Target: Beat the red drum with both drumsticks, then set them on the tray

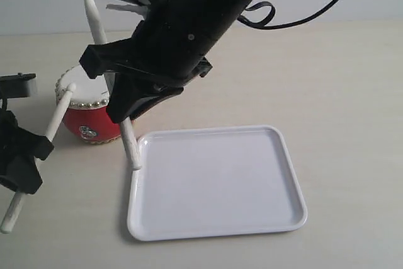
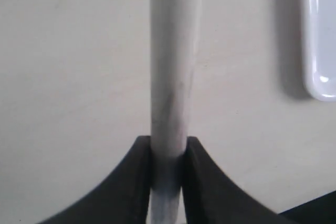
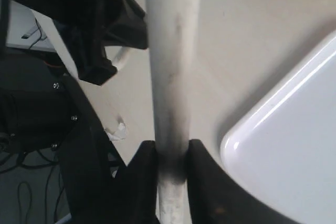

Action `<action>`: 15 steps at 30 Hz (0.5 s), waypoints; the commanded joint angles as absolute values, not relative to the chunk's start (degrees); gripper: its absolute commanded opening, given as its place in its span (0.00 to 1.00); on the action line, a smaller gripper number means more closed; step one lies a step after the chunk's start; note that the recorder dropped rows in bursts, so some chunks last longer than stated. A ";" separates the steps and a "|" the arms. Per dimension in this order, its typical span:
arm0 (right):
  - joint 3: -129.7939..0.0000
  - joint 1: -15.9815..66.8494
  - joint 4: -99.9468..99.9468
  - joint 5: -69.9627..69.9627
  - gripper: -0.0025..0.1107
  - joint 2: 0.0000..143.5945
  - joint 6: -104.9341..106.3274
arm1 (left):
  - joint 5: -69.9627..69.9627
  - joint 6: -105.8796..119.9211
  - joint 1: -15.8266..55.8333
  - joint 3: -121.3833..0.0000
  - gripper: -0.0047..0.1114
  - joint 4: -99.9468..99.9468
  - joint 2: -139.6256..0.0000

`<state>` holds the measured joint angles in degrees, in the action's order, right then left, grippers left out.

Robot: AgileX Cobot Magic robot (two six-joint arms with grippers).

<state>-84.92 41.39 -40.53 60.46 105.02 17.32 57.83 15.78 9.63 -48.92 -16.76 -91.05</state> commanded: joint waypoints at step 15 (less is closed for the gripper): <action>-85.06 41.35 -42.74 63.74 0.02 121.63 20.32 | 59.16 15.58 9.84 -51.40 0.04 -14.06 -73.34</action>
<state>-84.92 41.39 -42.41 61.62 124.78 19.43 62.40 16.01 9.63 -51.23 -15.75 -73.67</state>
